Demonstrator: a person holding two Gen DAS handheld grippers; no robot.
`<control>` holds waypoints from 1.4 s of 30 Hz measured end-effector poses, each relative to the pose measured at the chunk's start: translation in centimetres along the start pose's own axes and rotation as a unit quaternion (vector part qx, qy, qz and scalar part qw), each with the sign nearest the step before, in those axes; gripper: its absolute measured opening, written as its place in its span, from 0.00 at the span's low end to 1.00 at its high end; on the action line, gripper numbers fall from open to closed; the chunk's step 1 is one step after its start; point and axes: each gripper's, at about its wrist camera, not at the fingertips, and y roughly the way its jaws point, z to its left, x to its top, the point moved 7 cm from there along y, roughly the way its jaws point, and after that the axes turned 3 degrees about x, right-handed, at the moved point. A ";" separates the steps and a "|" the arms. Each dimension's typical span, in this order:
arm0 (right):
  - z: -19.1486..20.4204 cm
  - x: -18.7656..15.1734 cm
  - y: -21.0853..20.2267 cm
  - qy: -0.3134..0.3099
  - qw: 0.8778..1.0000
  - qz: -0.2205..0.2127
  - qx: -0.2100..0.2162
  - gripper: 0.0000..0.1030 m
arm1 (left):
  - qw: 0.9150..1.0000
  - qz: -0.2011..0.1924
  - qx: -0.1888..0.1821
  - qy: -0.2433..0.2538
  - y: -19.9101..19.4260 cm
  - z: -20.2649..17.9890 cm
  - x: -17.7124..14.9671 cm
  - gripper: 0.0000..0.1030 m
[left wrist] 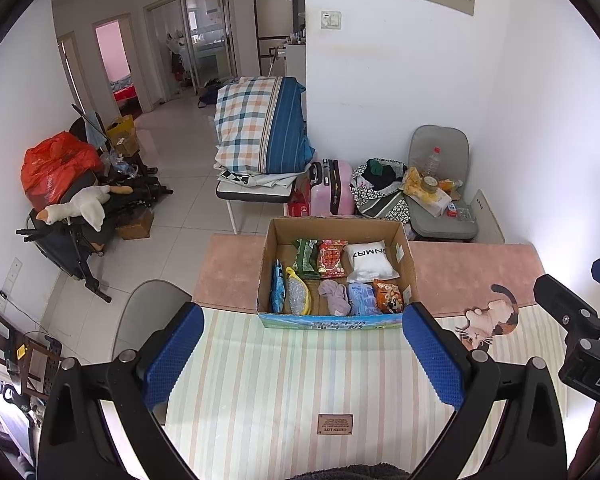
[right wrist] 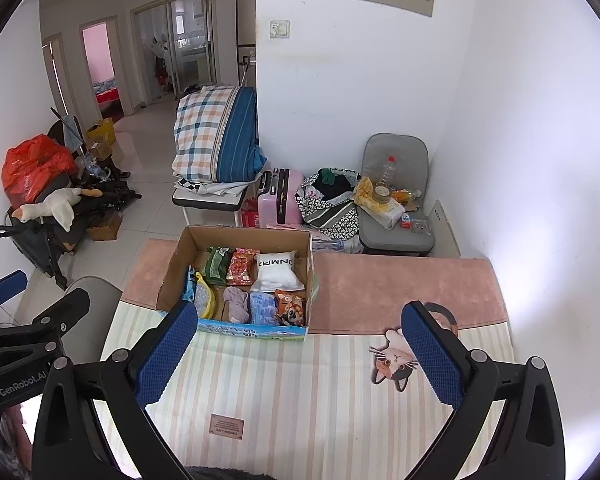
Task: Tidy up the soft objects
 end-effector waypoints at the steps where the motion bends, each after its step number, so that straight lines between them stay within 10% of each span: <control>1: 0.1 0.0 0.0 0.000 1.000 0.000 0.000 1.00 | 1.000 0.000 0.000 0.000 0.0 0.0 0.0 0.99; 42: -0.2 0.3 0.2 -0.004 1.000 -0.002 0.000 1.00 | 1.000 -0.003 0.001 0.000 -0.2 0.9 0.0 0.99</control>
